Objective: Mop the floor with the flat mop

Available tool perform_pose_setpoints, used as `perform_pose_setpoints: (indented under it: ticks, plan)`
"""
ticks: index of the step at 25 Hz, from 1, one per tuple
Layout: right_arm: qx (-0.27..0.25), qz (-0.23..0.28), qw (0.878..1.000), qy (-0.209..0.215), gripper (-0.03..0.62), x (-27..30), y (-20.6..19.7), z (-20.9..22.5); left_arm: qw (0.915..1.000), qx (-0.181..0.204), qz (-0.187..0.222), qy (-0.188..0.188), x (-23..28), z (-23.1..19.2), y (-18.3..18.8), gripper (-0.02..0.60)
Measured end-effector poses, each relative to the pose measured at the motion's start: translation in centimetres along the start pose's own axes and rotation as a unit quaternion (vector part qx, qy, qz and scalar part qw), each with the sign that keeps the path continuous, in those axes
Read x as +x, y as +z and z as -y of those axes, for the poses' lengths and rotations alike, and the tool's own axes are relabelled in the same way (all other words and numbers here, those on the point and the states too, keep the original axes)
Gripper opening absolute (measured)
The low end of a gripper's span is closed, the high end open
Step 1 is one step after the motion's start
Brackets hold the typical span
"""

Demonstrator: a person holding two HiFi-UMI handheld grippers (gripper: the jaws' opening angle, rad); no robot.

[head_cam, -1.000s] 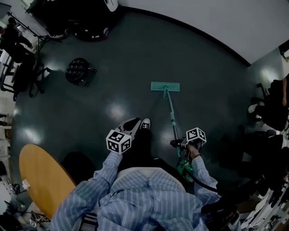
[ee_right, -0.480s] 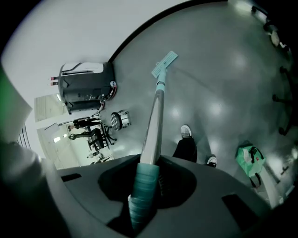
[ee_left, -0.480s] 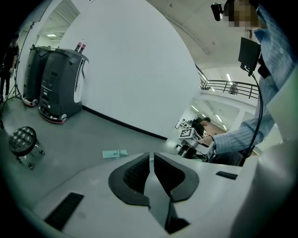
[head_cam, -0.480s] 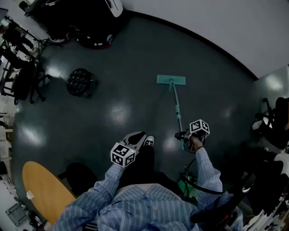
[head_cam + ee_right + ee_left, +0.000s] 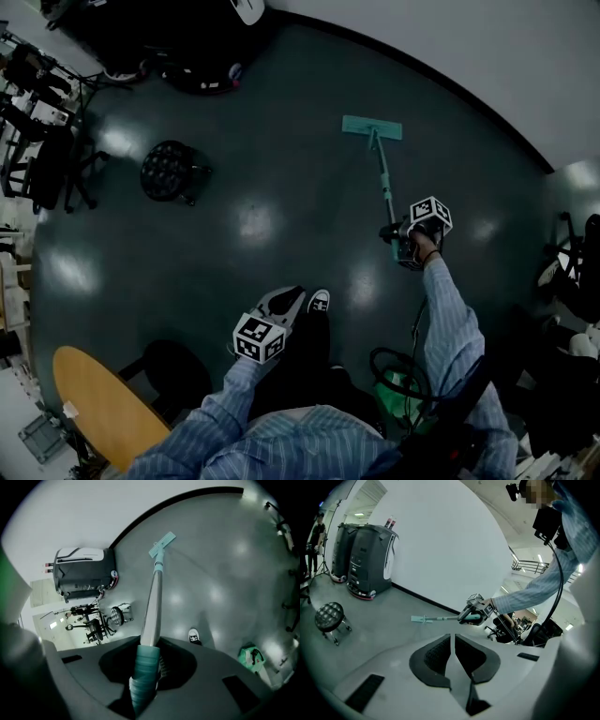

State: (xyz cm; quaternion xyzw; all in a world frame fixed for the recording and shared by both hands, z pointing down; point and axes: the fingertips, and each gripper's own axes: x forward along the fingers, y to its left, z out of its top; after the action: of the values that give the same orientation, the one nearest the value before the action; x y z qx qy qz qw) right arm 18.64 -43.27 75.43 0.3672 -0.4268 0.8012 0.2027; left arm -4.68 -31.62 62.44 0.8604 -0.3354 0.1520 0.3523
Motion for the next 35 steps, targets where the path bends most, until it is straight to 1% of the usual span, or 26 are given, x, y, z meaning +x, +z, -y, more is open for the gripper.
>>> perform_pose_setpoints:
  ticks: [4,6,9,10,12,16,18,21,27,35]
  plan:
    - [0.010,0.024,1.000,0.009,0.083,-0.2,5.9,-2.2,0.9997,-0.019,-0.002,0.016,0.6,-1.1,-0.9,0.031]
    - [0.006,0.032,0.999,-0.002,0.083,-0.2,8.1,-2.7,0.9994,-0.025,-0.004,0.024,0.6,-1.5,-1.7,0.031]
    - [-0.001,0.047,0.998,-0.033,0.081,0.2,10.7,-3.5,0.9989,-0.032,-0.009,0.034,0.0,-2.4,-2.7,0.031]
    - [0.001,0.051,0.998,-0.040,0.080,0.3,11.2,-3.7,0.9987,-0.033,-0.010,0.037,-0.3,-2.6,-2.9,0.031]
    - [0.009,0.058,0.997,-0.042,0.077,0.5,11.7,-4.1,0.9985,-0.035,-0.011,0.040,-1.1,-2.7,-3.5,0.031]
    - [0.028,0.072,0.997,-0.020,0.077,-0.5,10.7,-4.5,0.9987,-0.031,-0.014,0.037,-1.9,-2.2,-4.3,0.031]
    - [0.033,0.068,0.997,-0.012,0.077,-1.1,9.6,-4.0,0.9991,-0.026,-0.014,0.031,-1.9,-1.6,-4.4,0.031]
    - [0.028,0.060,0.998,-0.016,0.077,-2.1,6.7,-2.4,0.9996,-0.021,-0.007,0.017,-1.9,-0.2,-3.9,0.031]
    - [0.021,0.055,0.998,-0.018,0.077,-2.3,-2.6,3.6,0.9998,0.003,-0.006,-0.016,-2.4,3.7,-4.8,0.031]
    - [0.014,0.036,0.999,-0.002,0.077,-1.8,-16.1,10.5,0.9987,0.027,-0.011,-0.041,-5.1,9.4,-8.4,0.031]
